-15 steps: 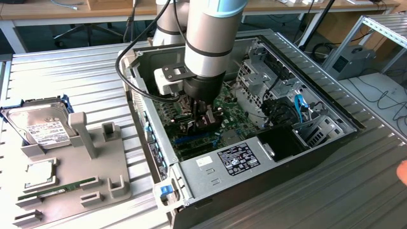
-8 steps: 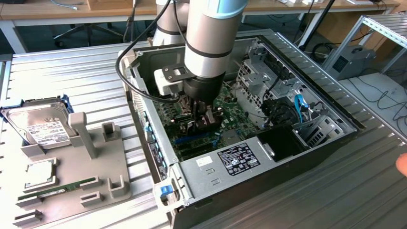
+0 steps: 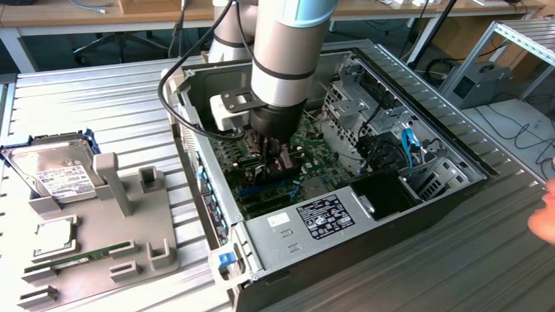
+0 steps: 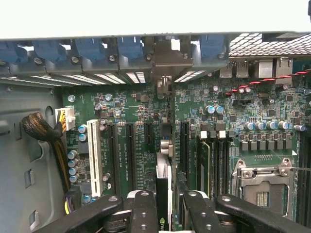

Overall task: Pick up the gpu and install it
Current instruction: 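Insert the gpu into the slot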

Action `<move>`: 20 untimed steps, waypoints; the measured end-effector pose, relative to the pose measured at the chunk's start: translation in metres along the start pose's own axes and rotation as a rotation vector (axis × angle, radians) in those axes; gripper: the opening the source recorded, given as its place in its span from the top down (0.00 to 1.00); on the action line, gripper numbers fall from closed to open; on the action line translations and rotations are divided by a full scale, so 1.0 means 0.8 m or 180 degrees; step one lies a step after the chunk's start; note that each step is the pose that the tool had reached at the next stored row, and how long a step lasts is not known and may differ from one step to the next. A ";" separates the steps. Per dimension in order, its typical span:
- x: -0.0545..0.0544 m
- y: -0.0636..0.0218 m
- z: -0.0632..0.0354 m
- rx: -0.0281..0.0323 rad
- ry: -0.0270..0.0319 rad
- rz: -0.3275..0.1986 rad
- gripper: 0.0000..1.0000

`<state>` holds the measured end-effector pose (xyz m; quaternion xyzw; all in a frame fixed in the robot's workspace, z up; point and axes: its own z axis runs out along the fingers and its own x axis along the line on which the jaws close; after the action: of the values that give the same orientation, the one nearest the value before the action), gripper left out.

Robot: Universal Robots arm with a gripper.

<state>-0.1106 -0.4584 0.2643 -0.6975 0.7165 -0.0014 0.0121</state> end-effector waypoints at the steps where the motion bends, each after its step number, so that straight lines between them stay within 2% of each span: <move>1: 0.000 0.000 0.000 0.0000 -0.0003 -0.0002 0.74; 4: -0.001 0.000 0.002 0.0000 -0.0016 -0.0007 0.74; 5: -0.001 0.000 0.003 0.0000 -0.0030 -0.0008 0.74; 7: -0.001 0.000 0.004 -0.0001 -0.0039 -0.0008 0.74; 19: -0.001 0.000 0.010 -0.0002 -0.0043 -0.0008 0.74; 20: -0.001 0.000 0.012 -0.0001 -0.0048 -0.0008 0.74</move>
<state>-0.1107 -0.4575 0.2550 -0.6984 0.7155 0.0039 0.0174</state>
